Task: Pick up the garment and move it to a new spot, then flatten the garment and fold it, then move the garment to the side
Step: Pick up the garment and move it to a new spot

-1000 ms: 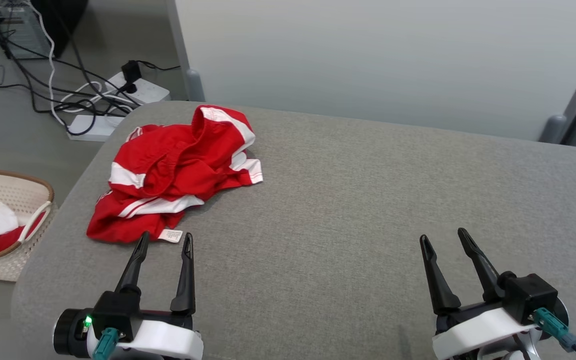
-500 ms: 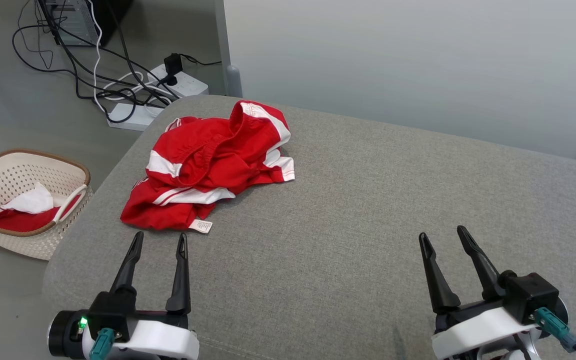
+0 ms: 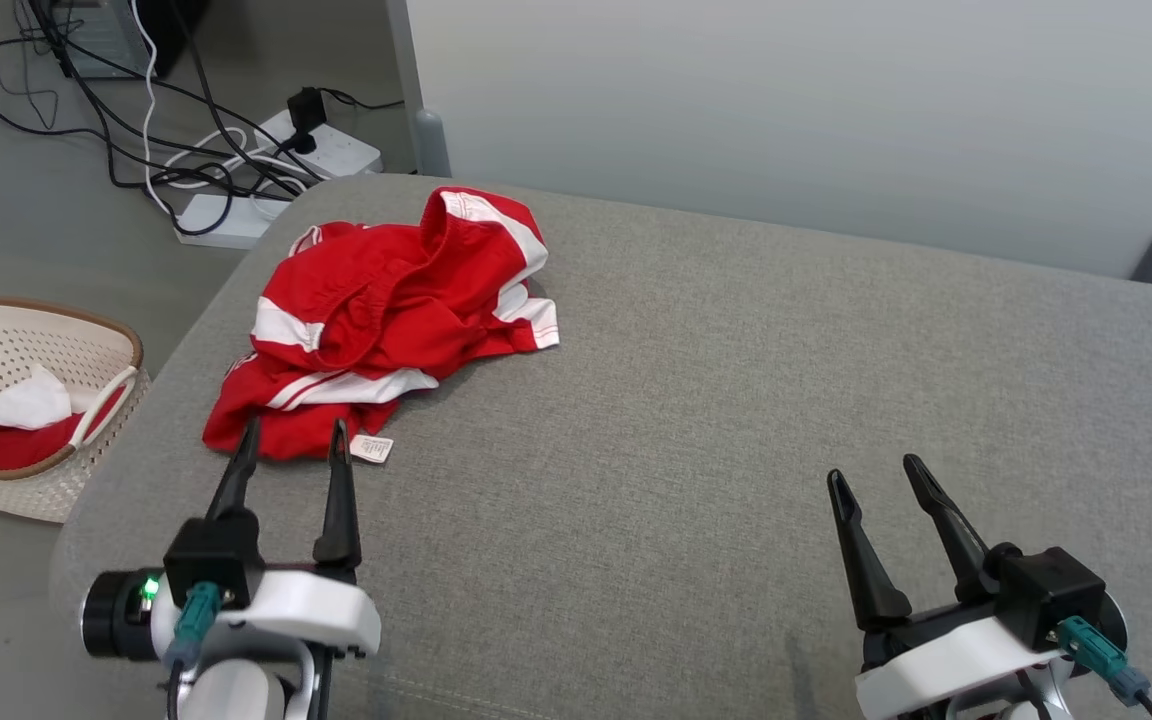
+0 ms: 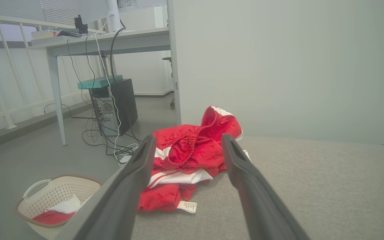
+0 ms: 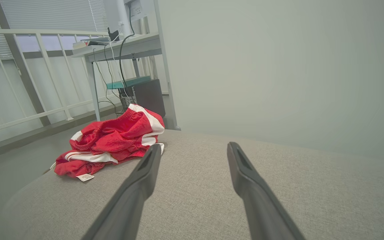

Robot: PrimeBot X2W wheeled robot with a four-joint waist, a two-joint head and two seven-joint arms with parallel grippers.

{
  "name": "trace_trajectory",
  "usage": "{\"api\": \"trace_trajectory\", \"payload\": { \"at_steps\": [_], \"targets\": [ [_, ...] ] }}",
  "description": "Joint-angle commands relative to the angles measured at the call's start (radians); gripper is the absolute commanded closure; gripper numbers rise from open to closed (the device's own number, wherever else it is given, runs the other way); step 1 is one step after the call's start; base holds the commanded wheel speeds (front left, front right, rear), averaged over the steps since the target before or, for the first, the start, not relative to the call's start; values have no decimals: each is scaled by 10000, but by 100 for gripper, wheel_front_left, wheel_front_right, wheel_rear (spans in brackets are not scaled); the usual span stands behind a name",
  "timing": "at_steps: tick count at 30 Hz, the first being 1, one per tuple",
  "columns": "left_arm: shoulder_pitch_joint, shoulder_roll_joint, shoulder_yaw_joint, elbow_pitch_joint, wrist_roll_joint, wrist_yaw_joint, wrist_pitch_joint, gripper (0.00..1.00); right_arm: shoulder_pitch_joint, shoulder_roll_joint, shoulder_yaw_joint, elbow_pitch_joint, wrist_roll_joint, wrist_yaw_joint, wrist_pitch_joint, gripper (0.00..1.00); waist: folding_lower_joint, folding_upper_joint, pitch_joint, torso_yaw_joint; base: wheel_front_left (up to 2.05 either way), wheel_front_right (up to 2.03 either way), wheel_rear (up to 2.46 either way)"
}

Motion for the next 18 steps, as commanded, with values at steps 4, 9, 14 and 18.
{"api": "trace_trajectory", "payload": {
  "at_steps": [4,9,14,18],
  "targets": [
    [-1514,53,472,528,-80,-70,-132,0,-426,-85,231,-136,-154,71,-136,0,0,0,490,-366,0,0,0],
    [-2892,129,958,1896,-403,-148,-132,0,-763,-89,314,-91,-247,71,-136,0,0,0,1009,-740,0,0,0],
    [-4334,317,1063,3465,-465,-376,-132,0,-1069,-240,377,-50,-306,71,-136,0,0,0,1462,-1059,0,0,0],
    [-5385,524,1049,4708,-408,-447,-132,0,-1313,-307,472,-76,-320,71,-136,0,0,0,1870,-1350,0,0,0]
  ]
}}
